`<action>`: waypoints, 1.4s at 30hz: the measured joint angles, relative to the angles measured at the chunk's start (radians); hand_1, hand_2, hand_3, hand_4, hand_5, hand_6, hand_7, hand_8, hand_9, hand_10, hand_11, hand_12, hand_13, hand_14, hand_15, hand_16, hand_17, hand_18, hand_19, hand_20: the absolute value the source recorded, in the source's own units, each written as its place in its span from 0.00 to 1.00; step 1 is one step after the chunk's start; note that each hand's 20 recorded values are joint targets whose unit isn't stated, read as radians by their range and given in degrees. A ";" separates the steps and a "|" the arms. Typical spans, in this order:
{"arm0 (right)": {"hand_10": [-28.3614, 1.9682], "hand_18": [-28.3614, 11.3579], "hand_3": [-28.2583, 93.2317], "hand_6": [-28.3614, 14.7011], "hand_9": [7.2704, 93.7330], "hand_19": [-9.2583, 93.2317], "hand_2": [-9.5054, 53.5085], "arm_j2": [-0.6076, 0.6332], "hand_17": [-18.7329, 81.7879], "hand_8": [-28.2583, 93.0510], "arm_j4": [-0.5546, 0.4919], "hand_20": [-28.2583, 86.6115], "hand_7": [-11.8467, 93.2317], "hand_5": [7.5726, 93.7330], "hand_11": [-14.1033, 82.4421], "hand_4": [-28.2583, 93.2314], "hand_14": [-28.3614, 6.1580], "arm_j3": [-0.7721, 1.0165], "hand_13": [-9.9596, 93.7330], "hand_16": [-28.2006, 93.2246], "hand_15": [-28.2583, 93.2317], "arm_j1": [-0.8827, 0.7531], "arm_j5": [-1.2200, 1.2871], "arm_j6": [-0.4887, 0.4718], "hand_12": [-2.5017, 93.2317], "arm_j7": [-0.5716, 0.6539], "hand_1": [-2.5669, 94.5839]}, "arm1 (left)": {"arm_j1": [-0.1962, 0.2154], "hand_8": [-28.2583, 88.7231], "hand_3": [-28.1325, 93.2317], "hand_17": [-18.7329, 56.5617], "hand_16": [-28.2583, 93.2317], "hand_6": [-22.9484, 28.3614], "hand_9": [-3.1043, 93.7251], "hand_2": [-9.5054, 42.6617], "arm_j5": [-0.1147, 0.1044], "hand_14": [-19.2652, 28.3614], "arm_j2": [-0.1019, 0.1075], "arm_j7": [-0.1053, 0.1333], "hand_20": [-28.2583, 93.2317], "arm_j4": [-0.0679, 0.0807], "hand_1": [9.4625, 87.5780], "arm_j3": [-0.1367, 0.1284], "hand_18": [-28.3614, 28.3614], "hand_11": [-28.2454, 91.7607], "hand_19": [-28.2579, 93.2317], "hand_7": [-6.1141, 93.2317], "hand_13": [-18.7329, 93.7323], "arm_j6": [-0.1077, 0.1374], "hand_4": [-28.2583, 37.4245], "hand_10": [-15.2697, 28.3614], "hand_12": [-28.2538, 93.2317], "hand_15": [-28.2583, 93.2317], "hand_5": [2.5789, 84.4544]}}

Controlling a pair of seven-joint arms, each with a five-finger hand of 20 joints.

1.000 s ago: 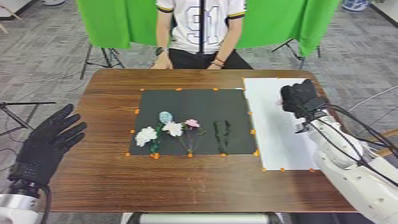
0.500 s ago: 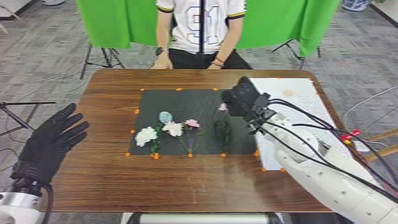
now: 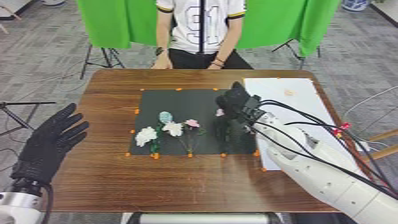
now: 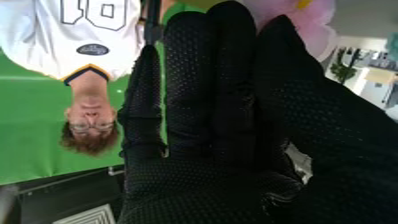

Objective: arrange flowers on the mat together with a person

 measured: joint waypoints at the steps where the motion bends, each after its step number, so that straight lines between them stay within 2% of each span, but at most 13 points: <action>1: 0.77 0.33 0.89 0.77 0.87 0.69 0.00 -0.003 0.42 0.19 0.004 0.62 0.61 0.68 0.33 0.00 0.70 -0.003 0.75 0.55 0.65 0.003 -0.001 -0.003 0.56 0.002 0.51 | 0.000 0.18 0.81 0.14 0.27 0.50 0.31 0.13 0.000 0.71 0.000 0.000 0.31 0.000 0.21 0.000 0.89 0.35 0.58 0.20 0.36 0.000 0.05 0.60 0.39 0.41 0.35; 8: 0.76 0.33 0.89 0.76 0.84 0.68 0.00 -0.022 0.41 0.21 0.017 0.62 0.60 0.64 0.33 0.00 0.69 -0.021 0.73 0.54 0.66 0.018 -0.013 -0.026 0.55 0.015 0.48 | -0.001 0.18 0.81 0.14 0.27 0.50 0.31 0.13 0.000 0.71 0.000 -0.001 0.31 0.001 0.21 0.001 0.89 0.35 0.58 0.20 0.36 0.000 0.05 0.60 0.39 0.41 0.35; 15: 0.74 0.33 0.89 0.75 0.78 0.68 0.00 -0.030 0.40 0.21 0.017 0.61 0.59 0.60 0.36 0.00 0.67 -0.017 0.69 0.50 0.67 0.018 -0.024 -0.095 0.52 0.028 0.46 | -0.001 0.18 0.81 0.14 0.27 0.50 0.31 0.13 0.000 0.71 0.000 -0.001 0.31 0.001 0.21 0.001 0.89 0.35 0.58 0.20 0.36 0.000 0.05 0.60 0.39 0.41 0.35; 27: 0.73 0.32 0.90 0.74 0.69 0.67 0.00 -0.023 0.39 0.20 0.011 0.61 0.56 0.55 0.40 0.00 0.66 -0.003 0.64 0.46 0.67 0.019 -0.037 -0.118 0.45 0.037 0.45 | -0.001 0.18 0.81 0.14 0.27 0.50 0.31 0.13 0.001 0.71 0.000 -0.002 0.31 0.001 0.21 0.000 0.89 0.35 0.58 0.20 0.36 0.000 0.05 0.60 0.39 0.41 0.35; 33: 0.70 0.31 0.93 0.75 0.65 0.67 0.00 -0.006 0.38 0.17 -0.040 0.61 0.47 0.54 0.45 0.00 0.65 0.044 0.63 0.44 0.67 -0.004 -0.021 -0.152 0.36 0.032 0.41 | -0.001 0.18 0.81 0.14 0.27 0.50 0.31 0.13 0.001 0.71 0.000 -0.002 0.31 0.002 0.21 -0.001 0.89 0.35 0.58 0.20 0.36 0.000 0.04 0.60 0.39 0.41 0.35; 40: 0.68 0.30 0.94 0.75 0.61 0.66 0.00 -0.005 0.37 0.08 -0.066 0.61 0.46 0.53 0.49 0.00 0.64 0.094 0.62 0.44 0.66 -0.039 0.022 -0.174 0.30 0.028 0.38 | -0.001 0.18 0.81 0.14 0.27 0.50 0.31 0.13 0.001 0.71 -0.002 -0.004 0.31 0.002 0.21 -0.001 0.89 0.35 0.58 0.20 0.36 -0.001 0.04 0.60 0.39 0.41 0.35; 42: 0.66 0.30 0.94 0.73 0.59 0.67 0.05 -0.005 0.37 0.08 -0.076 0.61 0.46 0.52 0.48 0.00 0.63 0.106 0.61 0.44 0.67 -0.051 0.030 -0.181 0.30 0.028 0.36 | -0.001 0.18 0.81 0.14 0.27 0.50 0.31 0.13 0.001 0.71 -0.002 -0.004 0.31 0.002 0.21 -0.001 0.89 0.35 0.58 0.20 0.36 -0.001 0.04 0.60 0.39 0.41 0.35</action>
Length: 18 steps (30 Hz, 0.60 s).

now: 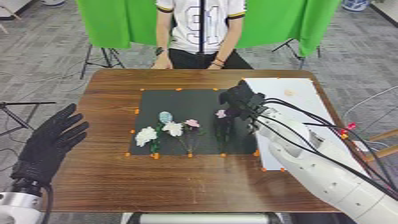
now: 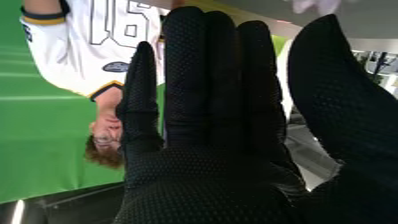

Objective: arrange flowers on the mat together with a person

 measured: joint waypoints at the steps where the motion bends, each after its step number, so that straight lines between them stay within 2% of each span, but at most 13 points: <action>1: 0.64 0.30 0.94 0.72 0.58 0.67 0.09 0.000 0.37 0.09 -0.009 0.60 0.45 0.51 0.47 0.01 0.61 0.011 0.59 0.44 0.66 -0.009 0.005 -0.004 0.30 0.000 0.35 | 0.000 0.18 0.81 0.14 0.27 0.50 0.31 0.13 0.000 0.71 0.000 0.000 0.31 0.000 0.21 0.000 0.89 0.35 0.58 0.20 0.36 0.000 0.04 0.60 0.39 0.41 0.35; 4: 0.57 0.28 0.94 0.68 0.54 0.66 0.23 0.000 0.36 0.10 -0.065 0.60 0.42 0.49 0.45 0.02 0.56 0.084 0.56 0.42 0.64 -0.062 0.050 -0.021 0.29 -0.002 0.32 | 0.000 0.18 0.81 0.14 0.27 0.50 0.31 0.13 0.000 0.71 0.000 0.000 0.31 0.000 0.21 0.000 0.89 0.35 0.58 0.20 0.36 0.000 0.04 0.60 0.39 0.41 0.35; 6: 0.53 0.27 0.95 0.65 0.52 0.65 0.28 0.000 0.36 0.11 -0.134 0.58 0.39 0.48 0.43 0.03 0.54 0.167 0.54 0.42 0.62 -0.121 0.142 -0.046 0.29 -0.002 0.30 | 0.000 0.18 0.81 0.14 0.27 0.50 0.31 0.13 0.000 0.71 0.000 0.000 0.31 0.000 0.21 -0.001 0.89 0.35 0.58 0.20 0.36 0.000 0.04 0.60 0.39 0.41 0.35; 12: 0.49 0.24 0.94 0.60 0.48 0.60 0.28 0.013 0.33 0.13 -0.387 0.54 0.34 0.47 0.39 0.04 0.52 0.429 0.49 0.42 0.56 -0.325 0.519 -0.119 0.29 0.008 0.27 | 0.001 0.18 0.81 0.14 0.27 0.50 0.31 0.13 -0.003 0.71 -0.001 0.000 0.31 -0.001 0.21 -0.012 0.89 0.35 0.58 0.20 0.36 -0.002 0.04 0.60 0.39 0.41 0.35; 18: 0.45 0.22 0.93 0.53 0.43 0.57 0.26 -0.025 0.33 0.15 -0.546 0.52 0.27 0.44 0.33 0.05 0.48 0.735 0.45 0.43 0.48 -0.549 0.742 -0.266 0.29 -0.034 0.24 | 0.017 0.18 0.81 0.14 0.27 0.50 0.31 0.13 -0.029 0.71 -0.001 0.002 0.31 -0.011 0.21 -0.038 0.89 0.35 0.58 0.20 0.36 -0.019 0.04 0.60 0.39 0.41 0.35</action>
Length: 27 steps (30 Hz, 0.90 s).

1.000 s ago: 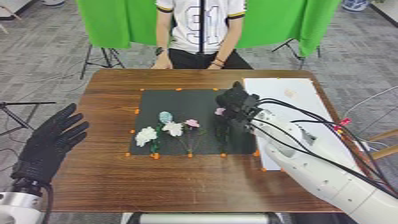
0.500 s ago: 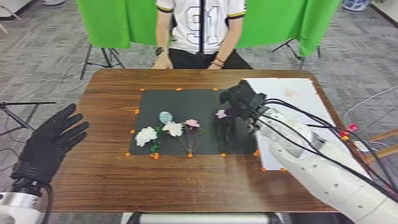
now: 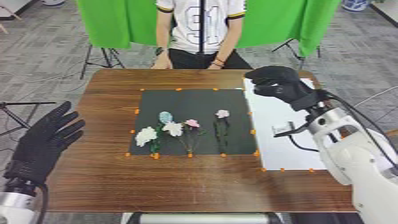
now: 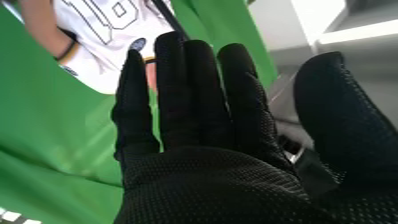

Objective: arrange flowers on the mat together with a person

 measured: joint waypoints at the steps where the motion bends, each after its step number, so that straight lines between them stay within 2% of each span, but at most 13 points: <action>1: 0.44 0.22 0.93 0.53 0.43 0.56 0.25 -0.015 0.33 0.16 -0.010 0.52 0.27 0.43 0.33 0.05 0.48 0.047 0.45 0.43 0.48 -0.036 0.053 -0.018 0.29 -0.004 0.23 | 0.003 0.18 0.81 0.14 0.27 0.50 0.31 0.13 -0.001 0.71 0.000 0.001 0.31 -0.002 0.21 -0.003 0.89 0.35 0.58 0.20 0.36 -0.001 0.04 0.60 0.39 0.41 0.35; 7: 0.45 0.22 0.93 0.53 0.41 0.54 0.19 -0.128 0.32 0.17 -0.016 0.51 0.24 0.42 0.30 0.05 0.47 0.243 0.43 0.47 0.44 -0.234 0.380 -0.005 0.29 -0.009 0.22 | 0.010 0.18 0.81 0.14 0.27 0.50 0.31 0.13 -0.002 0.71 -0.001 0.007 0.31 -0.013 0.21 -0.010 0.89 0.35 0.58 0.20 0.36 -0.002 0.04 0.60 0.39 0.41 0.35; 10: 0.45 0.22 0.93 0.52 0.40 0.53 0.17 -0.184 0.31 0.17 -0.016 0.51 0.23 0.40 0.28 0.05 0.46 0.283 0.42 0.47 0.43 -0.315 0.500 0.029 0.29 -0.011 0.22 | 0.007 0.18 0.81 0.14 0.27 0.50 0.31 0.13 -0.002 0.71 -0.005 0.007 0.31 -0.013 0.21 -0.010 0.89 0.35 0.58 0.20 0.36 -0.005 0.04 0.60 0.39 0.41 0.35; 14: 0.45 0.22 0.93 0.47 0.39 0.53 0.16 -0.259 0.31 0.17 -0.014 0.50 0.22 0.40 0.28 0.05 0.47 0.306 0.42 0.48 0.41 -0.386 0.639 0.015 0.29 -0.007 0.22 | 0.004 0.18 0.81 0.14 0.27 0.50 0.31 0.13 -0.003 0.71 -0.012 0.007 0.31 -0.013 0.21 -0.005 0.89 0.35 0.58 0.20 0.36 -0.005 0.04 0.60 0.39 0.41 0.35; 20: 0.45 0.22 0.94 0.47 0.39 0.53 0.15 -0.353 0.31 0.18 -0.014 0.51 0.22 0.40 0.28 0.05 0.47 0.332 0.42 0.49 0.41 -0.413 0.585 -0.028 0.29 0.000 0.22 | -0.008 0.18 0.81 0.14 0.27 0.50 0.31 0.13 -0.003 0.71 -0.022 0.007 0.31 -0.012 0.21 0.010 0.89 0.35 0.58 0.20 0.36 -0.005 0.04 0.60 0.39 0.41 0.35; 27: 0.45 0.21 0.93 0.49 0.39 0.53 0.14 -0.379 0.31 0.17 -0.016 0.51 0.22 0.40 0.28 0.05 0.47 0.341 0.42 0.49 0.41 -0.426 0.569 -0.028 0.30 -0.003 0.23 | -0.014 0.18 0.81 0.14 0.27 0.50 0.31 0.13 -0.012 0.71 -0.033 0.007 0.31 -0.011 0.21 0.018 0.89 0.35 0.58 0.20 0.36 -0.005 0.04 0.60 0.39 0.41 0.35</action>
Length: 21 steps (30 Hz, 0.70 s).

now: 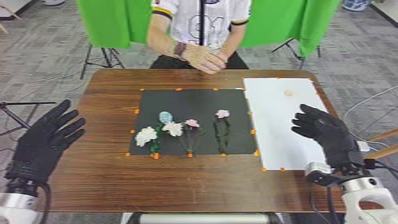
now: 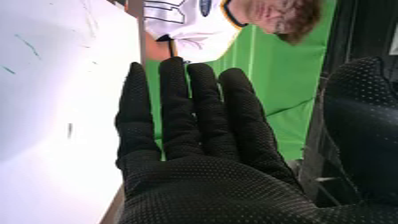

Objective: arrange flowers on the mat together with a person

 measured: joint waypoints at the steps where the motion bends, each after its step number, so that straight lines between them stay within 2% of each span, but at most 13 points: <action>1: 0.45 0.21 0.93 0.49 0.39 0.53 0.14 -0.001 0.31 0.17 0.000 0.51 0.22 0.40 0.28 0.05 0.47 0.000 0.42 0.49 0.41 0.000 0.000 -0.001 0.30 0.000 0.23 | -0.001 0.18 0.81 0.14 0.27 0.50 0.31 0.13 -0.001 0.71 0.000 0.000 0.31 0.001 0.21 0.002 0.89 0.35 0.58 0.20 0.36 0.000 0.04 0.60 0.39 0.41 0.35; 7: 0.46 0.21 0.93 0.49 0.39 0.53 0.14 -0.010 0.31 0.17 0.000 0.51 0.23 0.40 0.28 0.05 0.47 0.000 0.43 0.49 0.42 0.000 0.000 -0.005 0.30 0.000 0.23 | -0.014 0.18 0.81 0.14 0.27 0.50 0.31 0.13 -0.001 0.71 0.000 0.000 0.31 0.005 0.21 0.014 0.89 0.35 0.58 0.20 0.36 0.000 0.04 0.60 0.39 0.41 0.35; 21: 0.46 0.21 0.94 0.49 0.39 0.53 0.14 -0.015 0.31 0.17 0.000 0.51 0.23 0.40 0.28 0.05 0.48 -0.003 0.43 0.49 0.42 0.001 0.001 -0.002 0.29 0.005 0.23 | -0.017 0.18 0.81 0.14 0.27 0.50 0.31 0.13 0.000 0.71 0.004 0.002 0.31 0.013 0.21 0.019 0.89 0.35 0.58 0.20 0.36 -0.001 0.04 0.60 0.39 0.41 0.35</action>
